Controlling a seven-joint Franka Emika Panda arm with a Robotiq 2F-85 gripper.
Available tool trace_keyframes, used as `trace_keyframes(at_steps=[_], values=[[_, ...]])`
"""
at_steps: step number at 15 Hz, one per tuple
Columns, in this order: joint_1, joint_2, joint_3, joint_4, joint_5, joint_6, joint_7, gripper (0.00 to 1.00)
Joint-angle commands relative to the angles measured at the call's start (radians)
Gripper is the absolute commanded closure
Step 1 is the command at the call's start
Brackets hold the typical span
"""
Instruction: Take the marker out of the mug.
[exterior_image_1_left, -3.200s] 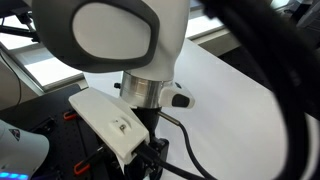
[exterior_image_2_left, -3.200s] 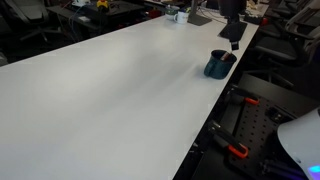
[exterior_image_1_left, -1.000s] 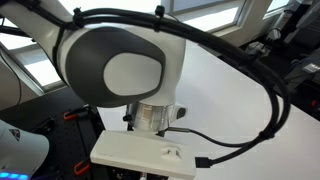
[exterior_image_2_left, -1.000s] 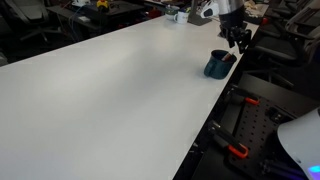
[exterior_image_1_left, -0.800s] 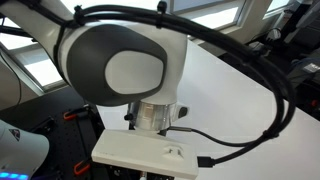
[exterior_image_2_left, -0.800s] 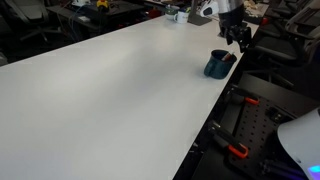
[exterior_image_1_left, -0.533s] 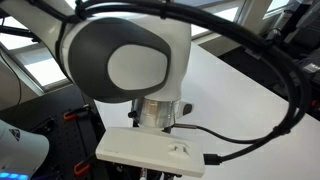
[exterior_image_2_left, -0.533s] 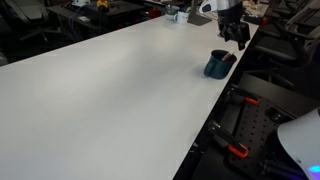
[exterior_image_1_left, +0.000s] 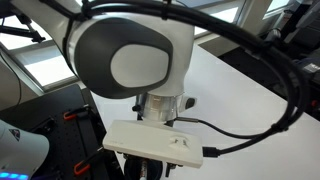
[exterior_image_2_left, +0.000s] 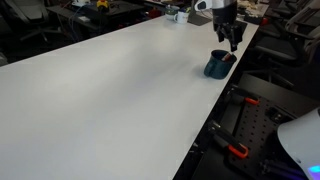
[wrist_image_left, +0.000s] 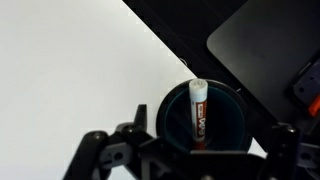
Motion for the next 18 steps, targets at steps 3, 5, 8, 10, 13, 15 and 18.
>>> trace_keyframes(at_steps=[3, 5, 8, 10, 13, 15, 18], values=[[0.008, 0.045, 0.013, 0.011, 0.044, 0.022, -0.005, 0.02], [0.005, 0.060, 0.014, 0.013, 0.046, 0.024, -0.006, 0.18], [0.002, 0.080, 0.013, 0.018, 0.045, 0.021, -0.004, 0.36], [-0.002, 0.091, 0.010, 0.022, 0.047, 0.019, -0.003, 0.37], [-0.008, 0.108, 0.007, 0.026, 0.045, 0.018, 0.001, 0.55], [-0.012, 0.116, 0.005, 0.028, 0.046, 0.017, -0.001, 0.72], [-0.021, 0.124, 0.004, 0.029, 0.051, 0.015, -0.005, 0.95]])
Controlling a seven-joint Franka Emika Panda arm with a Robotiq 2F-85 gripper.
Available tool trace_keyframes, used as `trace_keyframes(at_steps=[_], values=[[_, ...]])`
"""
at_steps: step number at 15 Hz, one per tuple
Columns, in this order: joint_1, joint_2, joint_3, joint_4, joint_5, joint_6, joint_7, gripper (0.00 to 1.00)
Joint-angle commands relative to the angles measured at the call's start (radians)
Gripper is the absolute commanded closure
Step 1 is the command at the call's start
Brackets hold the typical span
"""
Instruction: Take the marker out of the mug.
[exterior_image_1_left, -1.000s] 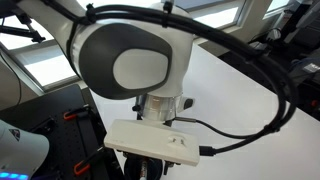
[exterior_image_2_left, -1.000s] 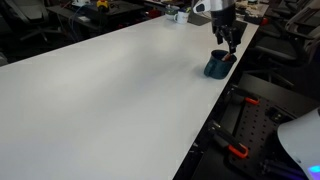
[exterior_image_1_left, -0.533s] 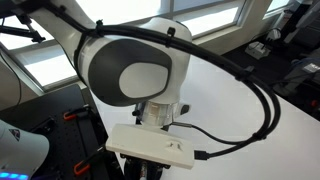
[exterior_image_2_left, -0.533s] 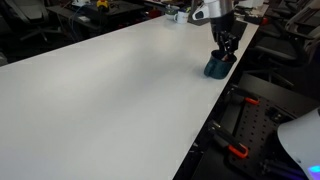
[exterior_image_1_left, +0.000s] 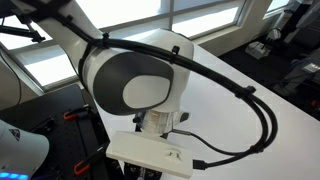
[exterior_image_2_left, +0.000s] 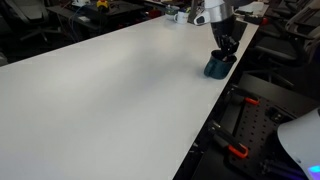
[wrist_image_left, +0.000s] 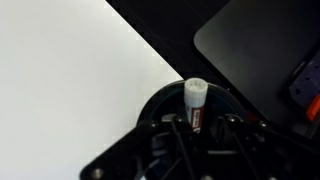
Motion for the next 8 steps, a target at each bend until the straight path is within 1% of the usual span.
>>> trace_keyframes(at_steps=[1, 2, 3, 6, 8], values=[[-0.009, 0.014, -0.004, 0.014, 0.021, 0.002, -0.003, 0.99], [-0.010, 0.013, -0.004, 0.015, 0.023, 0.001, -0.003, 0.96], [-0.012, 0.013, -0.004, 0.016, 0.028, -0.001, -0.003, 0.95], [-0.015, -0.002, -0.005, 0.015, 0.048, -0.005, 0.002, 0.95], [-0.009, -0.024, -0.003, 0.015, 0.057, -0.005, 0.031, 0.95]])
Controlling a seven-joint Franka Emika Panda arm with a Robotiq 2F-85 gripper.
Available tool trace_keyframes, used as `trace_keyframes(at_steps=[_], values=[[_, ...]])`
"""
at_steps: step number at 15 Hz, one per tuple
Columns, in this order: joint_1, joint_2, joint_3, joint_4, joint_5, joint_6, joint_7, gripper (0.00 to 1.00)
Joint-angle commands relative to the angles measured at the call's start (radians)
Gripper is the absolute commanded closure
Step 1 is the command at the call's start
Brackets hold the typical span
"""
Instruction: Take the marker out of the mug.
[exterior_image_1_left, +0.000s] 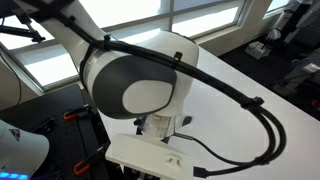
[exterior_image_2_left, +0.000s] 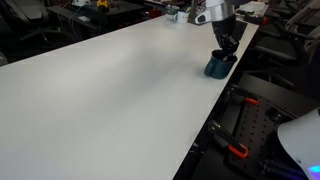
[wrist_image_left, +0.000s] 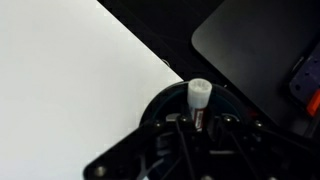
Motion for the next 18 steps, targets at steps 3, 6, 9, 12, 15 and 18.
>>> trace_keyframes(at_steps=[3, 6, 9, 12, 15, 18], values=[[0.026, -0.049, 0.011, 0.022, 0.039, -0.022, 0.083, 0.95], [0.059, -0.098, 0.042, 0.041, 0.082, -0.070, 0.130, 0.95], [0.098, -0.153, 0.077, 0.069, 0.141, -0.158, 0.161, 0.95], [0.136, -0.215, 0.110, 0.097, 0.196, -0.271, 0.195, 0.95], [0.170, -0.272, 0.137, 0.096, 0.229, -0.310, 0.246, 0.95], [0.200, -0.288, 0.155, 0.055, 0.259, -0.181, 0.349, 0.95]])
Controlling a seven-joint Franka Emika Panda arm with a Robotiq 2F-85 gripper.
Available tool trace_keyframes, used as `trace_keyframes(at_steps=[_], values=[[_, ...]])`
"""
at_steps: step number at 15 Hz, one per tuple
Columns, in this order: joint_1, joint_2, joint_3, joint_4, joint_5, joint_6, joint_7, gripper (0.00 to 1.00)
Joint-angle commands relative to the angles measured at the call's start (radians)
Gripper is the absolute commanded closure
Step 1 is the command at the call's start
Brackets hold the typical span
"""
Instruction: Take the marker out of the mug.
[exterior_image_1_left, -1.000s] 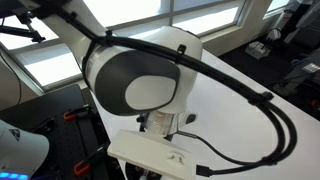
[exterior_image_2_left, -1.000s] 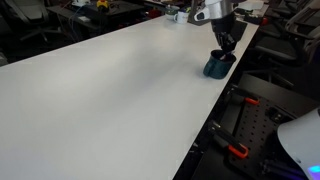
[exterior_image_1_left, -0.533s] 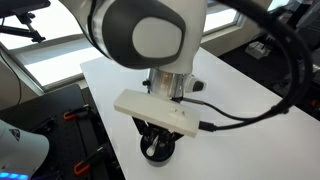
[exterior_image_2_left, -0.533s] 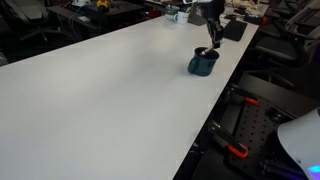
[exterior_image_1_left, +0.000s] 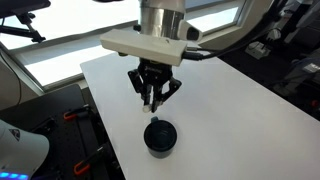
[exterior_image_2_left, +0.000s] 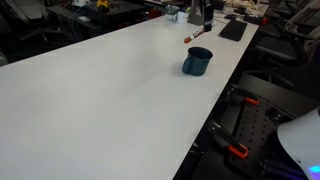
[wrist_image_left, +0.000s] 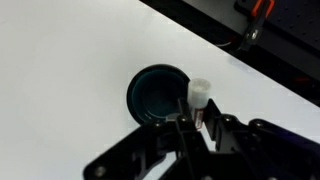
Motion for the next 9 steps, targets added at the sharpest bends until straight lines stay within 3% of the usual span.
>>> trace_keyframes(at_steps=[1, 5, 9], values=[[0.034, -0.021, 0.022, -0.061, 0.022, 0.141, 0.140, 0.95], [0.063, 0.062, 0.058, -0.124, -0.031, 0.343, 0.304, 0.95], [0.093, 0.168, 0.078, -0.145, -0.136, 0.454, 0.481, 0.95]])
